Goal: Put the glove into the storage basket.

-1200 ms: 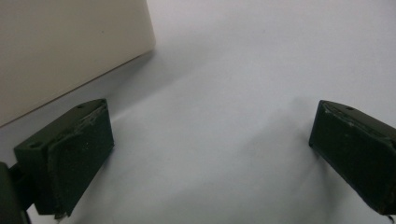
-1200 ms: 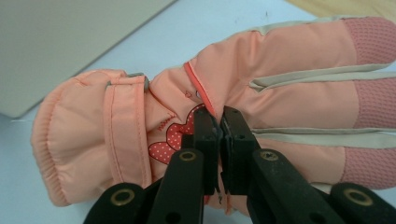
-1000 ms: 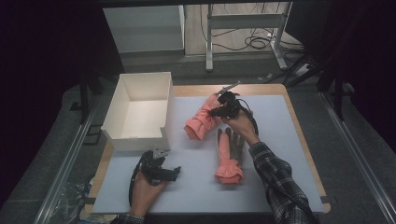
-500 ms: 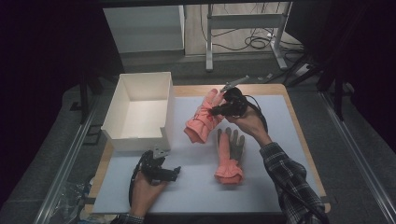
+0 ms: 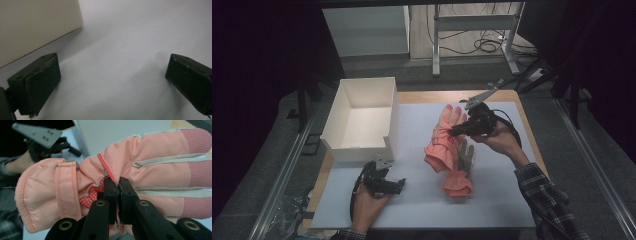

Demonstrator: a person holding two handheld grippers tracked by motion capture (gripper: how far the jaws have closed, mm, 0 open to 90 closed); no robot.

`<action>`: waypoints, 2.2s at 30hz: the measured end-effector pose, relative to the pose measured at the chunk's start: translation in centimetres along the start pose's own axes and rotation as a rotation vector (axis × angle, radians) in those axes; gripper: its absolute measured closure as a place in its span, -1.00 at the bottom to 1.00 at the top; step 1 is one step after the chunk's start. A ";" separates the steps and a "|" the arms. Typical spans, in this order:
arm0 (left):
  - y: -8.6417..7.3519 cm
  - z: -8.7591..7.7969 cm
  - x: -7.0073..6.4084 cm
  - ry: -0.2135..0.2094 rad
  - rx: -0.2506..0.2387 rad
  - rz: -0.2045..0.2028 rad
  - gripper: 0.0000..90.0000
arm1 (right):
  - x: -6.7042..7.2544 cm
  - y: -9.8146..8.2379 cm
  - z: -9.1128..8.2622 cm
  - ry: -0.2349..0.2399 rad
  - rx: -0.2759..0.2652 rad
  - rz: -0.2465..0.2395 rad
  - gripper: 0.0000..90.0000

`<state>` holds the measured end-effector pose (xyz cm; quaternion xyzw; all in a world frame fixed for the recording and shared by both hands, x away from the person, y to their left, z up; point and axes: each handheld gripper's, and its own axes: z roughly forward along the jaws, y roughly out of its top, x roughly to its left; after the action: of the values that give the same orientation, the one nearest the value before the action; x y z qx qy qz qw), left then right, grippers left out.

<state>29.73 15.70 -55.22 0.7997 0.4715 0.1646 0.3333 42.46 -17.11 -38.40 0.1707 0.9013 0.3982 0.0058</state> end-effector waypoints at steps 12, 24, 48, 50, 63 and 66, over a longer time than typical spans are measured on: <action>0.0 0.0 0.0 0.000 0.004 0.006 -1.00 | 0.2 -3.2 -0.5 0.081 0.114 -0.080 0.90; 0.0 0.0 0.0 -0.001 0.003 0.003 -1.00 | -1.0 -4.9 2.6 0.124 0.203 -0.131 0.77; 0.0 0.0 0.0 -0.001 0.002 0.003 -1.00 | -0.9 -7.7 -0.1 -0.065 0.021 0.004 0.17; 0.0 0.0 0.0 -0.001 0.001 0.003 -1.00 | -0.8 -8.3 -0.3 -0.094 0.009 0.025 0.17; 0.0 0.0 0.0 -0.001 0.002 0.002 -1.00 | 0.0 -12.2 -1.2 -0.255 -0.064 0.172 0.18; 0.0 0.0 0.0 0.000 0.002 0.004 -1.00 | 0.6 -13.1 -1.0 -0.274 -0.067 0.177 0.18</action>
<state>29.73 15.73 -55.21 0.8011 0.4699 0.1647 0.3320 37.83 -25.81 -47.06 0.3018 0.8597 0.4000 0.0993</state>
